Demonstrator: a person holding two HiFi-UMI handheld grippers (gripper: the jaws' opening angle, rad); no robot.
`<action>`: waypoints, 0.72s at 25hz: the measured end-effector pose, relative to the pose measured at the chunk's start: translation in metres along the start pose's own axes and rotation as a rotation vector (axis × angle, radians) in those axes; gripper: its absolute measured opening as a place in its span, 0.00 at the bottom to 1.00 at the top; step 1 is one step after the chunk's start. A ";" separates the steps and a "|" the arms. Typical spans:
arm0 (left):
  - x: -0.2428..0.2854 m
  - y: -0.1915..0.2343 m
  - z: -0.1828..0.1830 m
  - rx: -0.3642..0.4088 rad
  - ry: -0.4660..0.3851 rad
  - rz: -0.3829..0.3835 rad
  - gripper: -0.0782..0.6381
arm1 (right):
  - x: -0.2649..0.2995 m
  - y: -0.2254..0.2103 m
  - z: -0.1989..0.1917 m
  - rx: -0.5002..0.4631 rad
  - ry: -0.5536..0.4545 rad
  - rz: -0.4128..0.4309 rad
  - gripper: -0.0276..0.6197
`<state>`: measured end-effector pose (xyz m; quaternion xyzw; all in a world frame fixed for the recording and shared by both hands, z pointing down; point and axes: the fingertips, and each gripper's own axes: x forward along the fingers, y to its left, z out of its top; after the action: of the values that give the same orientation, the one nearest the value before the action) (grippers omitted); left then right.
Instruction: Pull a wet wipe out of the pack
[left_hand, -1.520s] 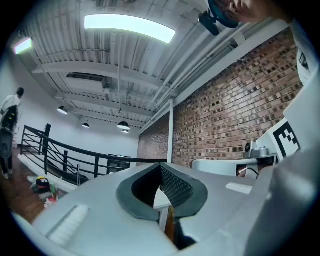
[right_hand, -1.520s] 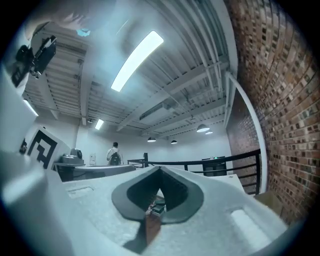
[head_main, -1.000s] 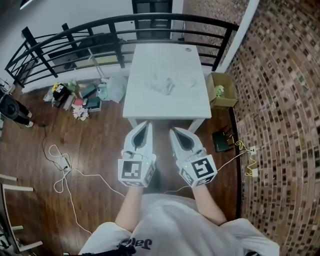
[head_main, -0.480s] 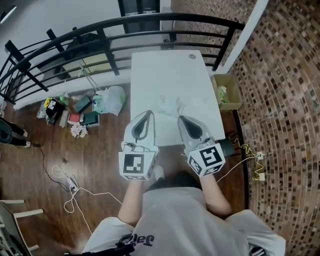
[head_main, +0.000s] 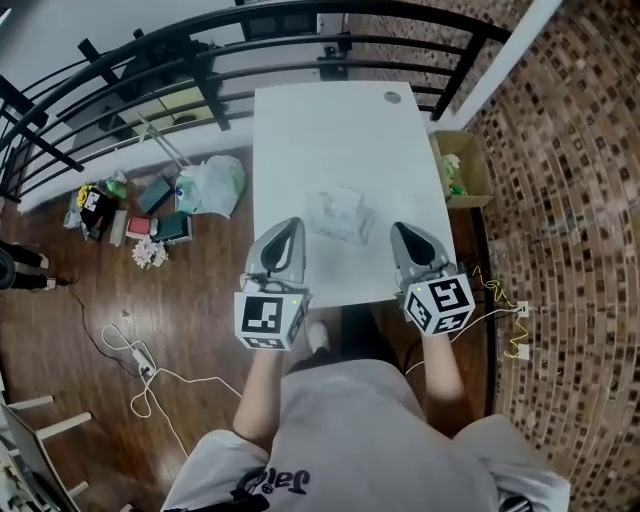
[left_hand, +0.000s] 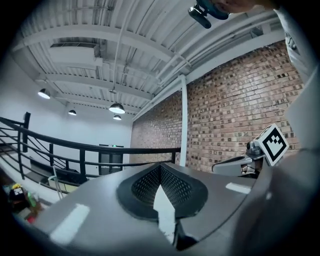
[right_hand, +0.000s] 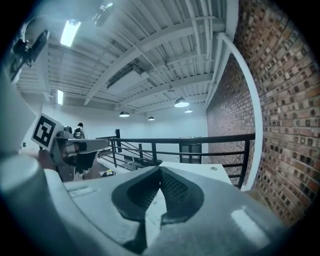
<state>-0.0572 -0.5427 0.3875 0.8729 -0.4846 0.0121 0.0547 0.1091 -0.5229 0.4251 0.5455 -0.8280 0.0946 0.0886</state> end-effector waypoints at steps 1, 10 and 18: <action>0.008 0.001 -0.006 -0.016 0.023 -0.001 0.13 | 0.004 -0.008 -0.001 -0.023 0.011 0.014 0.03; 0.059 0.012 -0.054 -0.049 0.106 -0.032 0.13 | 0.056 -0.074 0.032 -0.363 0.082 0.160 0.03; 0.069 0.028 -0.078 -0.075 0.146 -0.002 0.13 | 0.118 -0.059 0.039 -0.686 0.262 0.472 0.14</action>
<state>-0.0417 -0.6067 0.4728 0.8677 -0.4783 0.0576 0.1226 0.1158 -0.6602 0.4201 0.2638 -0.8953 -0.0997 0.3449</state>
